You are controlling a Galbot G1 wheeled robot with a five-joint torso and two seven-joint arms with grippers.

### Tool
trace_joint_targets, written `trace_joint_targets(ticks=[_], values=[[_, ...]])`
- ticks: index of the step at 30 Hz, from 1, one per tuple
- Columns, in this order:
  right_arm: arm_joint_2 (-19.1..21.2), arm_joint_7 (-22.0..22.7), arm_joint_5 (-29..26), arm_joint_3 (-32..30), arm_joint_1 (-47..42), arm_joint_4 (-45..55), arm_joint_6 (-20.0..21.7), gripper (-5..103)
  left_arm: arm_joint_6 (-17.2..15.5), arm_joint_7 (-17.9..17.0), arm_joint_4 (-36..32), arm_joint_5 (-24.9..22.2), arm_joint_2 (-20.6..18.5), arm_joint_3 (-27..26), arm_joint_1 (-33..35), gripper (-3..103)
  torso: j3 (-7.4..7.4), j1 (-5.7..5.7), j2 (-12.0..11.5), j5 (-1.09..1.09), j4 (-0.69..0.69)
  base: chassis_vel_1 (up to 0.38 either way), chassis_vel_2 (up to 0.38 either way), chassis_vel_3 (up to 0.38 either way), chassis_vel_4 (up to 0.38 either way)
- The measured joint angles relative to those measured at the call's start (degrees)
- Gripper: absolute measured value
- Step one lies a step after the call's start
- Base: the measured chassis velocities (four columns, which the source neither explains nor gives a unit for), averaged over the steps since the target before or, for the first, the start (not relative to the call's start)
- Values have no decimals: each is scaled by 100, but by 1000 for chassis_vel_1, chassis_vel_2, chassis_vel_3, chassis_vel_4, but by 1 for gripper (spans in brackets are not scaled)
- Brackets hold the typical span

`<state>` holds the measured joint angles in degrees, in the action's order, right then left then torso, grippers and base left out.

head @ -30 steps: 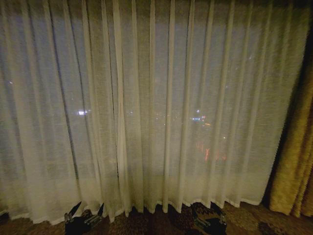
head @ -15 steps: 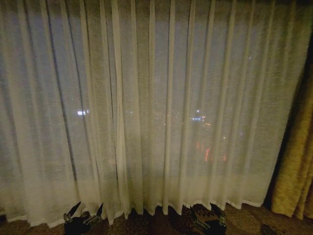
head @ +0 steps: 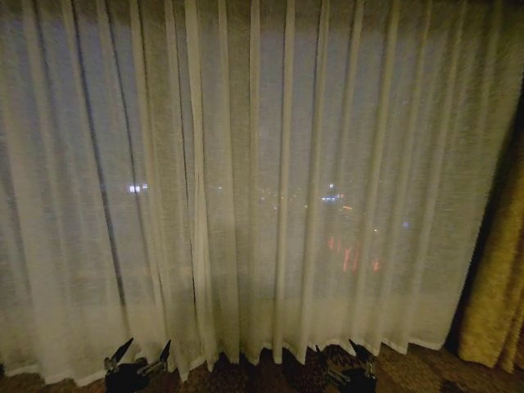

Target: Open the curtains by pulling them apart, changing their state from closed to fully open.

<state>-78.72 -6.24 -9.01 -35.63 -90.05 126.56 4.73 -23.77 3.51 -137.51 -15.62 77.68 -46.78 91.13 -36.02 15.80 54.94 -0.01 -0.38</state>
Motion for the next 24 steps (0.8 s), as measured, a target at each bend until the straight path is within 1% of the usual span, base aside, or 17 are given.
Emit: trace_joint_targets(ticks=[14,24], values=[[0,-141,1,0,-8,-51,-49,100,68,99,55,4,22,-50,0,100,0,0,0,0,-1,-92,92,92,-97],[0,-152,3,28,34,-77,-54,100,113,156,86,0,15,-148,5,100,0,0,0,0,0,-105,124,114,-110]])
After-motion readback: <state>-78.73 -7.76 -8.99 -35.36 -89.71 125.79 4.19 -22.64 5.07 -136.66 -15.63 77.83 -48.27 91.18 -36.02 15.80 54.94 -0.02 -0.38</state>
